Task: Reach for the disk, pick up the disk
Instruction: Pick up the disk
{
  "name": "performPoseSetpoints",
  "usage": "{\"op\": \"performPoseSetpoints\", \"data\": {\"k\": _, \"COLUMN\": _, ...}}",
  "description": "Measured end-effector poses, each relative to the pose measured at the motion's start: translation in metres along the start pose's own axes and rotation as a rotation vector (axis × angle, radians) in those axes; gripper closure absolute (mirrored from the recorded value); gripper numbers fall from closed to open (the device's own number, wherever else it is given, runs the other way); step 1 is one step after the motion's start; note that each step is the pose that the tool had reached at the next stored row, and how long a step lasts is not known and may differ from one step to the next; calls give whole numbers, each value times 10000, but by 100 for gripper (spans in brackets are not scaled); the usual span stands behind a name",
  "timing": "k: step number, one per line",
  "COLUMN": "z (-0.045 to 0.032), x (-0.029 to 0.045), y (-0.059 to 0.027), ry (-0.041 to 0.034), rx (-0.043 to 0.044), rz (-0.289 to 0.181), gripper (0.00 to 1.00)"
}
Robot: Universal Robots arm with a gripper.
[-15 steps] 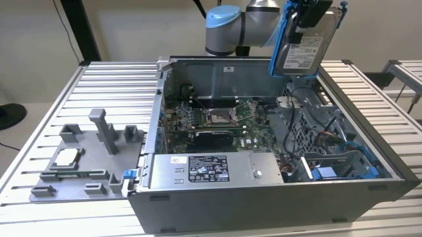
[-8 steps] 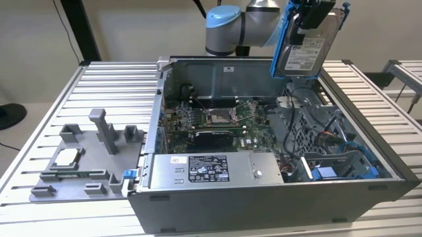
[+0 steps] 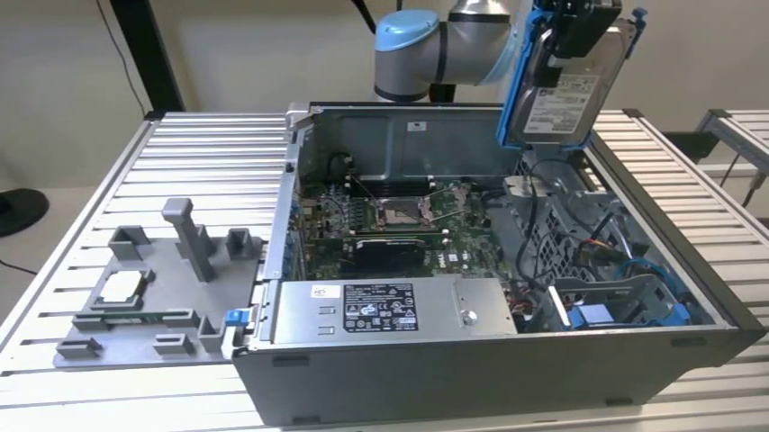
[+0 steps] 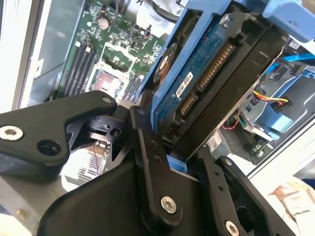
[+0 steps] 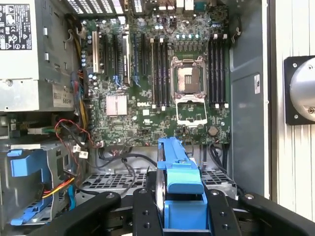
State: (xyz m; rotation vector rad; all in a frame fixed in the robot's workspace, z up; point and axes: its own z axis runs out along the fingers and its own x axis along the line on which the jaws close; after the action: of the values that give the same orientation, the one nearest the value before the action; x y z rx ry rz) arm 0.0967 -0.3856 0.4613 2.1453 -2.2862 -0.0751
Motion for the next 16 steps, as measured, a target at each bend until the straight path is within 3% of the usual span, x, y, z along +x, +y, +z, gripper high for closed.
{"op": "performPoseSetpoints", "data": {"k": 12, "z": -8, "x": 199, "y": -46, "ry": 2, "rx": -18, "rz": 6, "gripper": 100}}
{"op": "performPoseSetpoints", "data": {"k": 16, "z": -8, "x": 217, "y": -48, "ry": 0, "rx": -18, "rz": 11, "gripper": 100}}
